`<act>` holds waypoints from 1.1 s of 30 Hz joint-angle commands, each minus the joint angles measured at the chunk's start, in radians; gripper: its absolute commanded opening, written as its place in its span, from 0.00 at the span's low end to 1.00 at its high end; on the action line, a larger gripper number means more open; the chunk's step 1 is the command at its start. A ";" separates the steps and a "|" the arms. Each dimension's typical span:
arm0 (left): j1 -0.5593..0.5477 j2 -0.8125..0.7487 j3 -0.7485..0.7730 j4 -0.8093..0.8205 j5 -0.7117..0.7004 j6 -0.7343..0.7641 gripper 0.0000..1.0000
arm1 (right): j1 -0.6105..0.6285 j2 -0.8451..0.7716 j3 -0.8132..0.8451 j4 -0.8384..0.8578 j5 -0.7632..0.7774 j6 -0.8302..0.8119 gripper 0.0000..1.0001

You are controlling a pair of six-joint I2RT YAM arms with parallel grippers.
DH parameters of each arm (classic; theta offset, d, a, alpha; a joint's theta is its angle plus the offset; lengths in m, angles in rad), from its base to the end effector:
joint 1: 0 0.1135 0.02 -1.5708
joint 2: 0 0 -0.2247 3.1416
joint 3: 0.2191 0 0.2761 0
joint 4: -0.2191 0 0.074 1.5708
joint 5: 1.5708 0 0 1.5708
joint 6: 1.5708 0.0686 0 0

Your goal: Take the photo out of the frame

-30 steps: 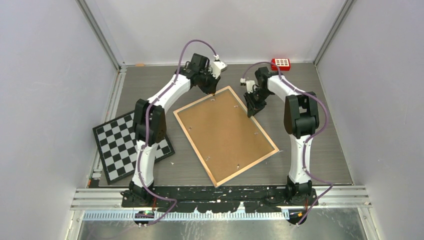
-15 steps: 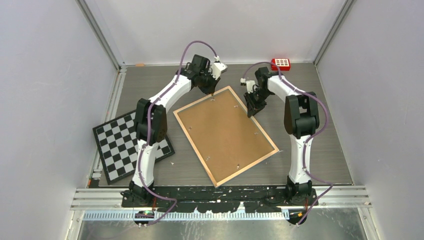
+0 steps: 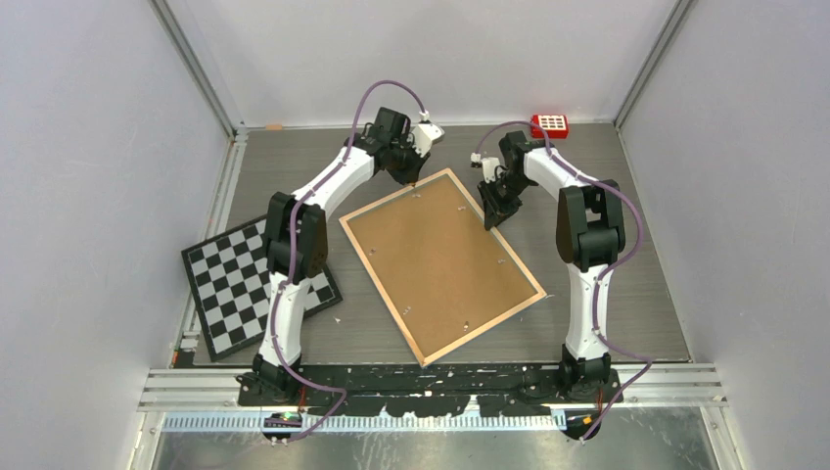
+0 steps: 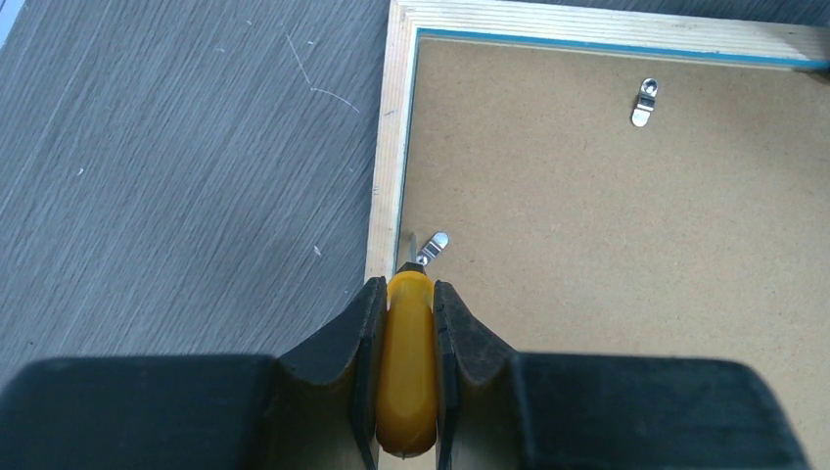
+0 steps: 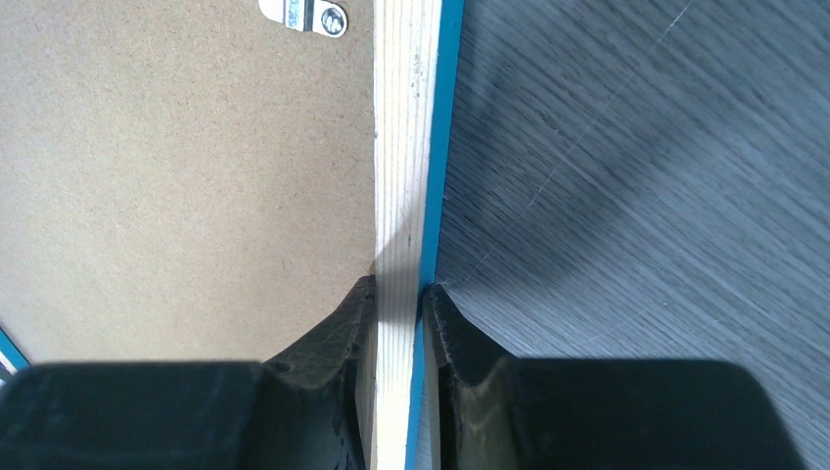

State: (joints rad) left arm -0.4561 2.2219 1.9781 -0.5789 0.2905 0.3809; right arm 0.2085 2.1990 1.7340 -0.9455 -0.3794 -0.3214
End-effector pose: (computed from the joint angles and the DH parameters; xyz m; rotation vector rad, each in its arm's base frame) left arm 0.4647 -0.2499 0.1830 1.0915 2.1179 -0.3828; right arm 0.4270 0.1163 0.0921 -0.8059 2.7989 0.5451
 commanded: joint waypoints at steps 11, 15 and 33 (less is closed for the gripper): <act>0.002 -0.040 -0.054 -0.123 0.101 0.158 0.00 | 0.018 -0.006 0.000 -0.017 -0.019 0.019 0.01; 0.002 -0.051 -0.061 -0.159 0.129 0.186 0.00 | 0.018 -0.001 0.006 -0.020 -0.016 0.016 0.00; 0.002 -0.075 -0.058 -0.328 0.197 0.348 0.00 | 0.018 0.011 0.017 -0.022 -0.007 0.010 0.01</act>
State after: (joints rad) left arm -0.4496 2.1818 1.9377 -0.6899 0.4126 0.6724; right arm 0.2207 2.1994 1.7355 -0.9680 -0.3801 -0.3187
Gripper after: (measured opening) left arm 0.197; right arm 0.245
